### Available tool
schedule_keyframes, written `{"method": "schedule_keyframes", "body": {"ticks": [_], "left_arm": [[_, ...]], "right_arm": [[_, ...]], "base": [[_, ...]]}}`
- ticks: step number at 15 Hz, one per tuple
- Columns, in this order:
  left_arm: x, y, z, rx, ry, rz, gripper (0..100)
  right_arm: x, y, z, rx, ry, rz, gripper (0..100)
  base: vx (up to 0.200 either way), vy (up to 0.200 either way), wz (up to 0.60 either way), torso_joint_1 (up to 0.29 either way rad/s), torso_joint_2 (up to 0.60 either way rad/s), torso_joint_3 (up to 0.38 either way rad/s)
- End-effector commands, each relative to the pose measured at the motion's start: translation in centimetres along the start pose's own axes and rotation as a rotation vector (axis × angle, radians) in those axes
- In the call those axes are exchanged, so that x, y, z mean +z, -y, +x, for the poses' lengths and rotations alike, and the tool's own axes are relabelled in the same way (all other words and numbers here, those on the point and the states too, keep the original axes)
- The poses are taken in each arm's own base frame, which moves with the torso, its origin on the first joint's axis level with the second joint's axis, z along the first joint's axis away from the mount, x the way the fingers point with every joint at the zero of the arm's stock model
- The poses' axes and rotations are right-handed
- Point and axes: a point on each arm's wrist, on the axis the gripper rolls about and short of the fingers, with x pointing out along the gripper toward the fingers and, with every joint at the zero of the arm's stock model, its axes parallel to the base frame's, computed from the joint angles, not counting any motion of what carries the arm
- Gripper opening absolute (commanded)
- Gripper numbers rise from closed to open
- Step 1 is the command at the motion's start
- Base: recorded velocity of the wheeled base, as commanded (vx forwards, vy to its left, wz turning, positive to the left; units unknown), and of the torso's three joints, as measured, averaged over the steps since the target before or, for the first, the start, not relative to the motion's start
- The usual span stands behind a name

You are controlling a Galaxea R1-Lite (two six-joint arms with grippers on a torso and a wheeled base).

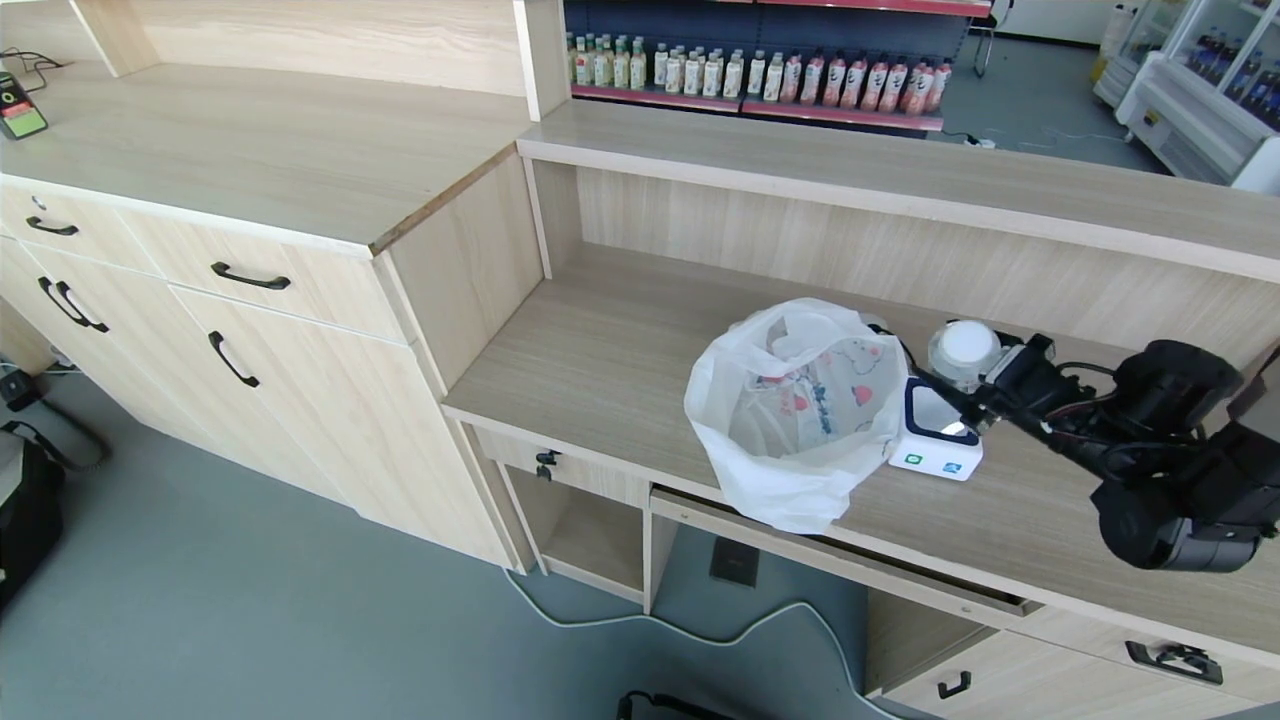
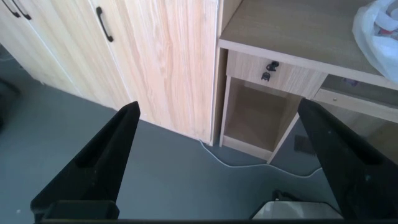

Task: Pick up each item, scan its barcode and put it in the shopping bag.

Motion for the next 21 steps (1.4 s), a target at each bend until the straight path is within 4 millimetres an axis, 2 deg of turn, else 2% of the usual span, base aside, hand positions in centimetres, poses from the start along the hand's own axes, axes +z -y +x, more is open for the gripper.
{"method": "schedule_keyframes", "body": {"ticks": [1, 2, 3, 5, 7, 11, 13, 15, 18, 19, 21], "left_arm": [[0.0, 0.0, 0.0, 0.001, 0.000, 0.000, 100], [0.0, 0.0, 0.0, 0.001, 0.000, 0.000, 100], [0.0, 0.0, 0.0, 0.001, 0.000, 0.000, 100], [0.0, 0.0, 0.0, 0.001, 0.000, 0.000, 100], [0.0, 0.0, 0.0, 0.003, 0.000, 0.000, 100], [0.0, 0.0, 0.0, 0.001, 0.000, 0.000, 100], [0.0, 0.0, 0.0, 0.001, 0.000, 0.000, 100], [0.0, 0.0, 0.0, 0.003, 0.000, 0.000, 100], [0.0, 0.0, 0.0, 0.001, 0.000, 0.000, 100], [0.0, 0.0, 0.0, 0.001, 0.000, 0.000, 100], [0.0, 0.0, 0.0, 0.001, 0.000, 0.000, 100]], "right_arm": [[5.1, 4.1, -6.4, -0.092, -0.064, 0.113, 0], [8.3, 6.3, -12.2, -0.126, -0.261, 0.212, 0], [9.8, 7.4, -14.4, -0.146, -0.340, 0.247, 0], [12.0, 7.6, -17.9, -0.178, -0.470, 0.339, 0], [12.9, 7.2, -19.4, -0.207, -0.518, 0.412, 0], [13.1, 7.3, -19.6, -0.295, -0.566, 0.460, 0], [13.4, 7.5, -18.9, -0.293, -0.536, 0.480, 0], [13.6, 8.3, -16.3, -0.354, -0.523, 0.464, 0], [12.4, 8.5, -9.3, -0.344, -0.478, 0.539, 0], [11.1, 7.7, -6.8, -0.322, -0.440, 0.626, 0], [8.6, 5.5, -3.1, -0.287, -0.395, 0.721, 0]], "base": [[0.000, 0.000, 0.00, 0.000, 0.00, 0.000], [0.000, 0.000, 0.00, 0.000, 0.00, 0.000], [0.000, 0.000, 0.00, 0.000, 0.00, 0.000], [0.000, 0.000, 0.00, 0.000, 0.00, 0.000], [0.000, 0.000, 0.00, 0.000, 0.00, 0.000], [0.000, 0.000, 0.00, 0.000, 0.00, 0.000], [0.000, 0.000, 0.30, 0.001, 0.00, 0.004], [0.000, 0.000, 0.60, 0.002, 0.00, 0.005], [0.000, 0.000, 0.60, 0.005, 0.00, 0.004], [0.000, 0.000, 0.00, 0.000, 0.00, 0.000], [0.000, 0.000, 0.00, 0.000, 0.00, 0.000]]}}
